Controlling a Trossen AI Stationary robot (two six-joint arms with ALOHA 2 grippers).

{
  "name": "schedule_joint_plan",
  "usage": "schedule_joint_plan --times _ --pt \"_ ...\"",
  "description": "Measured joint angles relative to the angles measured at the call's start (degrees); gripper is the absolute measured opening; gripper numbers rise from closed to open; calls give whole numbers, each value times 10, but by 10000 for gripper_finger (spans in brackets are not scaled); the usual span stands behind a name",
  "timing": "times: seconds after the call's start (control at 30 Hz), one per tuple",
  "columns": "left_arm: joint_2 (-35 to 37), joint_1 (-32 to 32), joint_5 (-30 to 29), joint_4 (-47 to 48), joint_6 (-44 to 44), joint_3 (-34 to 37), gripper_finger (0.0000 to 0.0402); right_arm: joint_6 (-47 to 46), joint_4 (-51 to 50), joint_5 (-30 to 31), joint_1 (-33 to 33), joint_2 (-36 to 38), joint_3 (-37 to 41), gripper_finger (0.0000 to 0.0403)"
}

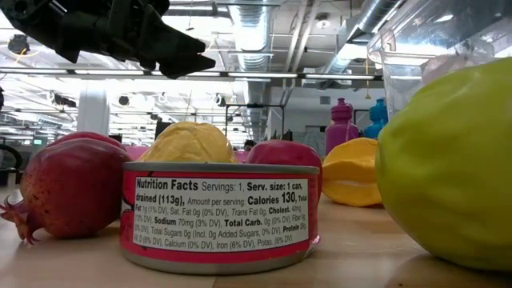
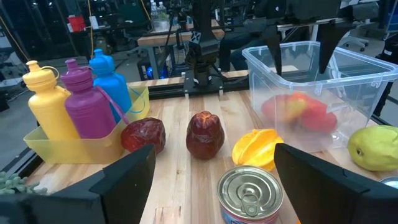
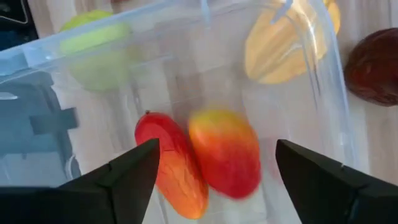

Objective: Pick & Place Food Item
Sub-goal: Put the bottom red apple into the transparent bin

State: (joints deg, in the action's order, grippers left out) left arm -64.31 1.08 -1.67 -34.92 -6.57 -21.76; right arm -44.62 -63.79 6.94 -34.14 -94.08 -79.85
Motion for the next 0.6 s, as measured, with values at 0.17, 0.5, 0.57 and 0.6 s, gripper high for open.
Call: schedule_joint_plan --times 0.17,0.5,0.57,0.6 --pt "0 0 0 0 0 0 320 22 16 87 -13 11 0 296" --pt "0 0 0 0 0 0 320 170 219 324 -41 70 46 291" --pt "0 0 0 0 5 0 320 218 296 351 -39 86 81 291" --pt "0 0 0 -1 8 0 320 244 342 359 -36 93 102 291"
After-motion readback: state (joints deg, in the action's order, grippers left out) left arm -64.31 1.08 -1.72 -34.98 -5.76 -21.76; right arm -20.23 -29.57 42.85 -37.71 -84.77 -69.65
